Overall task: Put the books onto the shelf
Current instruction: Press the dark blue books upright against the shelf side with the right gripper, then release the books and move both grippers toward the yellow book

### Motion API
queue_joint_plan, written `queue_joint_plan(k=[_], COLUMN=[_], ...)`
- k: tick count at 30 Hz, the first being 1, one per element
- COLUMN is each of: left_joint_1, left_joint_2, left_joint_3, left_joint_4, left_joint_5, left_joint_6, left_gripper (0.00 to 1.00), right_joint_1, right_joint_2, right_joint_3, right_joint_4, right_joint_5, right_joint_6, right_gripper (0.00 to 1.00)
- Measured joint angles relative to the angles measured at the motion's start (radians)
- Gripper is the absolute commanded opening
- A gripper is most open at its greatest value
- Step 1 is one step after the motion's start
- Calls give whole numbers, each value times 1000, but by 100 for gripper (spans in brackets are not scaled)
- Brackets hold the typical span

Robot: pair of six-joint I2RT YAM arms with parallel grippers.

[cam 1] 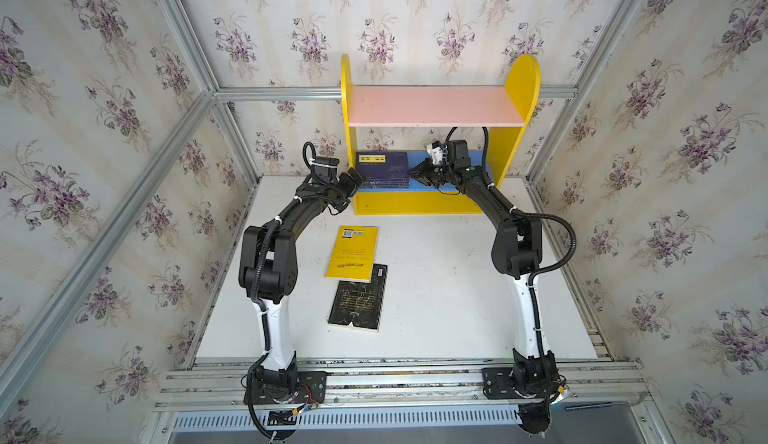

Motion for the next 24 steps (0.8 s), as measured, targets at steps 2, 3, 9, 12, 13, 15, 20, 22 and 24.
queue_joint_plan(k=[2,3,9,12,13,15,20,22,24], left_joint_1=[0,0,0,0,0,0,1,1,-1], left_joint_2=[-6,-8,-38,-60,-70,-90,-175,-220,-271], left_joint_3=[0,0,0,0,0,-7,-71,-110,-156], left_joint_4=[-9,-11,-5,10,15,27,61,70,77], left_joint_5=[-6,-8,-22,-32,-37,-46,-71,-72,-71], left_joint_6=[0,0,2,9,13,18,64,93,130], left_gripper=[99,99,99,99,99,99,99,99,99], right_joint_1=[3,5,12,17,19,19,19,23,26], right_joint_2=[-4,-5,-10,-22,-29,-43,-82,-100,-118], right_joint_3=[0,0,3,5,5,5,6,5,5], right_joint_4=[-5,-6,-15,-26,-32,-54,-97,-118,-145], right_joint_5=[11,15,19,24,29,43,86,104,126], right_joint_6=[-4,-4,-8,-11,-14,-24,-56,-69,-89], right_gripper=[17,18,35,42,44,45,52,54,56])
